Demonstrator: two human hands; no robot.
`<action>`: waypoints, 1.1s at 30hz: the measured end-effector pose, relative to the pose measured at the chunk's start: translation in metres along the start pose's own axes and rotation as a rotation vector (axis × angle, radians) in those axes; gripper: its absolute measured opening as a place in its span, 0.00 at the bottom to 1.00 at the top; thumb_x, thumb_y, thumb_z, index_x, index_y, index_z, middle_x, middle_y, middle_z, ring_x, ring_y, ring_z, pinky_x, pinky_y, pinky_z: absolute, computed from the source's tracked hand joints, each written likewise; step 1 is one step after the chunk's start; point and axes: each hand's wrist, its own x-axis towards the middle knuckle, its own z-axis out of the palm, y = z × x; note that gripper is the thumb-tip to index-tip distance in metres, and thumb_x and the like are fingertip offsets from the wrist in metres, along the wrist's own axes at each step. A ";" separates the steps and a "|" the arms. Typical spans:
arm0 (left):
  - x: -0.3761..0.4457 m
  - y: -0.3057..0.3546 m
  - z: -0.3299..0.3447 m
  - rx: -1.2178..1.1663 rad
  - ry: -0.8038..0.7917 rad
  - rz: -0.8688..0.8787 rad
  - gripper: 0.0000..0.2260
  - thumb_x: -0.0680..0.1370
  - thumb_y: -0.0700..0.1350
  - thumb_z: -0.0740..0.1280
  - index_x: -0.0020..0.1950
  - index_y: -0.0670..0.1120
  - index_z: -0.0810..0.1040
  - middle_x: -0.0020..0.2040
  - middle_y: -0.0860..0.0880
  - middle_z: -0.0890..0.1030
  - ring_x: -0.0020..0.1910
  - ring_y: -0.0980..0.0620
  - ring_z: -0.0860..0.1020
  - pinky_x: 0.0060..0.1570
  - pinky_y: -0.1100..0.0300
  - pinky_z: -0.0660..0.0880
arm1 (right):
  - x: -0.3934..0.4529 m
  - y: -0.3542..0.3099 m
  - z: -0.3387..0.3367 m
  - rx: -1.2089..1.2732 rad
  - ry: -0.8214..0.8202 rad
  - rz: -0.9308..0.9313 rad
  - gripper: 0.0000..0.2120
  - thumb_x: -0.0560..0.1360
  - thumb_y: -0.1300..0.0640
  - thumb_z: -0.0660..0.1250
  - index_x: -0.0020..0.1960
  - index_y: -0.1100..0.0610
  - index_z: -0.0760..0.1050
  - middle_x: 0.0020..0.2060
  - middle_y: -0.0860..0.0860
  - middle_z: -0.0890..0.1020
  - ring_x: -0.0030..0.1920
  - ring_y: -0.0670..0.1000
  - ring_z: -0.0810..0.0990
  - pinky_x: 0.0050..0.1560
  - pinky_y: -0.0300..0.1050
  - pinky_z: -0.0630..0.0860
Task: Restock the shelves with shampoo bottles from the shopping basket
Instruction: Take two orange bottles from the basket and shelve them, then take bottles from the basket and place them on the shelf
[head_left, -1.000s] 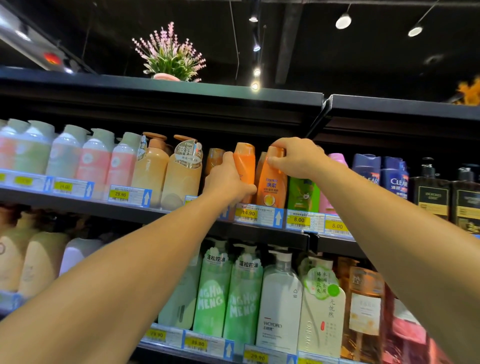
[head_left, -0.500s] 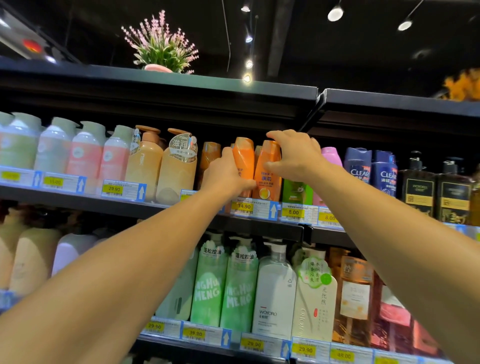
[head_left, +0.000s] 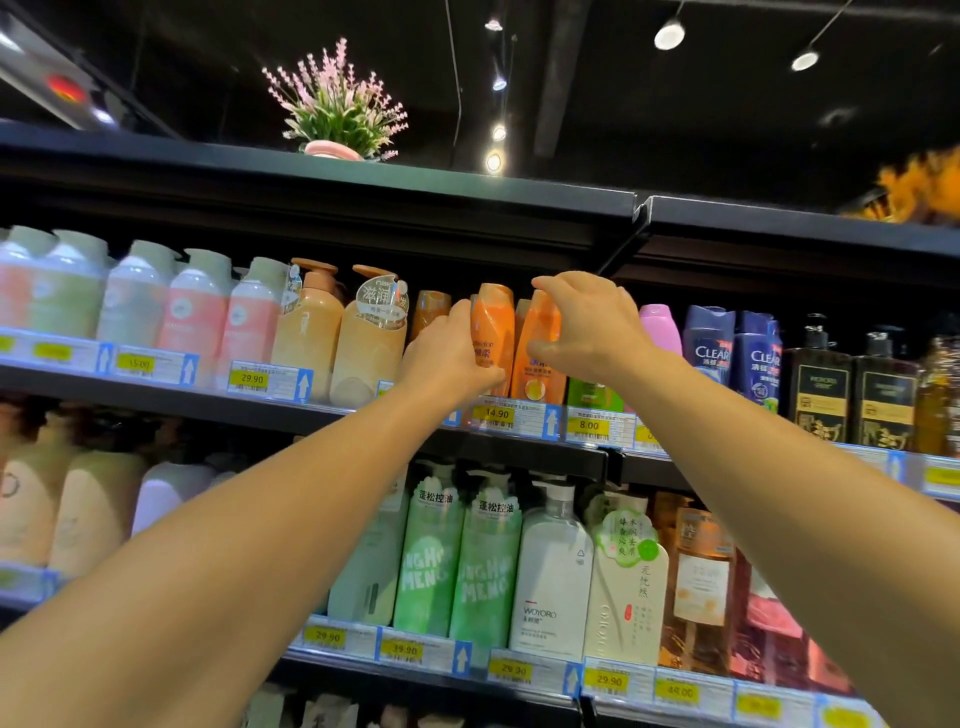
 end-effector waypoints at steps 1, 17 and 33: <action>-0.003 -0.001 -0.003 0.004 0.007 0.014 0.36 0.70 0.55 0.76 0.72 0.48 0.63 0.63 0.46 0.76 0.59 0.44 0.77 0.56 0.47 0.77 | -0.003 -0.002 0.000 0.000 0.006 -0.007 0.35 0.70 0.44 0.69 0.74 0.47 0.63 0.71 0.49 0.70 0.72 0.55 0.64 0.71 0.59 0.60; -0.130 -0.073 -0.085 0.311 -0.125 0.344 0.34 0.77 0.57 0.66 0.78 0.45 0.59 0.77 0.46 0.63 0.75 0.48 0.60 0.74 0.53 0.57 | -0.144 -0.129 0.012 -0.072 -0.178 0.012 0.36 0.73 0.39 0.65 0.77 0.48 0.58 0.75 0.49 0.63 0.77 0.56 0.54 0.75 0.60 0.52; -0.345 -0.201 -0.151 0.201 -0.400 0.285 0.35 0.73 0.53 0.73 0.75 0.41 0.67 0.73 0.39 0.69 0.72 0.39 0.67 0.72 0.45 0.63 | -0.322 -0.326 0.046 0.153 -0.573 0.101 0.37 0.74 0.39 0.65 0.78 0.49 0.57 0.76 0.50 0.61 0.77 0.56 0.53 0.76 0.56 0.51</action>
